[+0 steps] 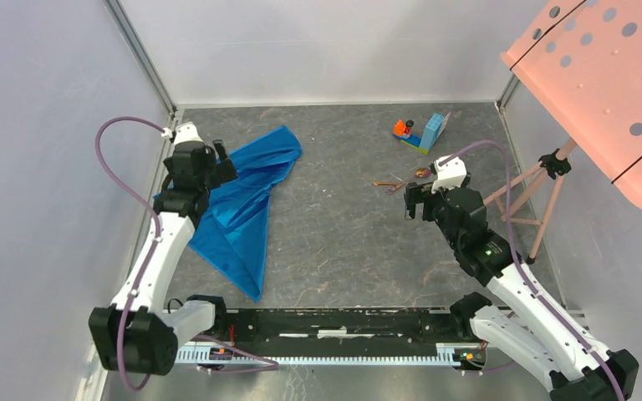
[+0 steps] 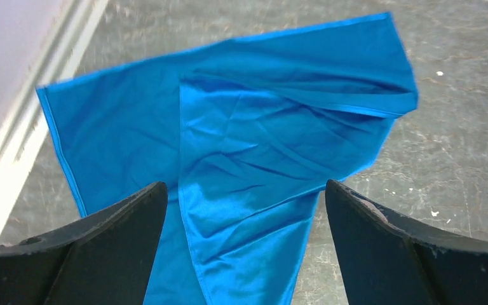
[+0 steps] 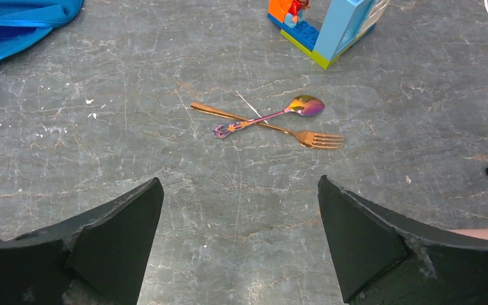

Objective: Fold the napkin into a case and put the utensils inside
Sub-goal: Move the crumpled napkin to the center of the board, then flatten out the crumpled napkin at the center of the board.

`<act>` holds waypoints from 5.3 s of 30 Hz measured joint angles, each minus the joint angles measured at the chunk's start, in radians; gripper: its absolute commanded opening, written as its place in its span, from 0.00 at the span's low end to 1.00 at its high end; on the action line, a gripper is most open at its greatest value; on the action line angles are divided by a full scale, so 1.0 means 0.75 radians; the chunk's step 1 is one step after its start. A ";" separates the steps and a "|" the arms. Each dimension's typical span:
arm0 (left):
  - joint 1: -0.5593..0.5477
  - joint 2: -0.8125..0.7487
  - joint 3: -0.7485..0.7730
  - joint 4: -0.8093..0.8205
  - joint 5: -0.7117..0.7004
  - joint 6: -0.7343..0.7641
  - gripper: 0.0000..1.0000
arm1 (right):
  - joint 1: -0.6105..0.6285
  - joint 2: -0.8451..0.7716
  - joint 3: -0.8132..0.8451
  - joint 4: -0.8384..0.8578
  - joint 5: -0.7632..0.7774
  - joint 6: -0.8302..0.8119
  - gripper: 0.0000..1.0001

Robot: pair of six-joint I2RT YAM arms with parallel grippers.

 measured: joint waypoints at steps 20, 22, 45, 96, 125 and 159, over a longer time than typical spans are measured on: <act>0.571 0.825 0.130 -0.047 0.656 -0.399 0.91 | 0.000 0.187 0.002 -0.006 -0.077 0.053 0.98; 0.571 0.880 0.188 -0.060 0.663 -0.400 0.86 | 0.000 0.209 0.003 -0.005 -0.073 0.081 0.98; 0.571 1.182 0.468 -0.001 0.730 -0.395 0.67 | 0.000 0.276 -0.008 0.105 -0.135 0.237 0.98; 0.213 0.535 0.397 -0.021 0.684 -0.366 0.76 | 0.472 1.516 0.551 0.834 -0.117 0.877 0.98; 0.217 0.403 0.398 -0.057 0.636 -0.343 0.79 | 0.385 1.930 1.061 0.571 -0.544 0.580 0.00; 0.132 0.094 -0.136 -0.367 0.631 -0.345 1.00 | 0.511 1.745 1.254 0.041 -0.209 0.002 0.60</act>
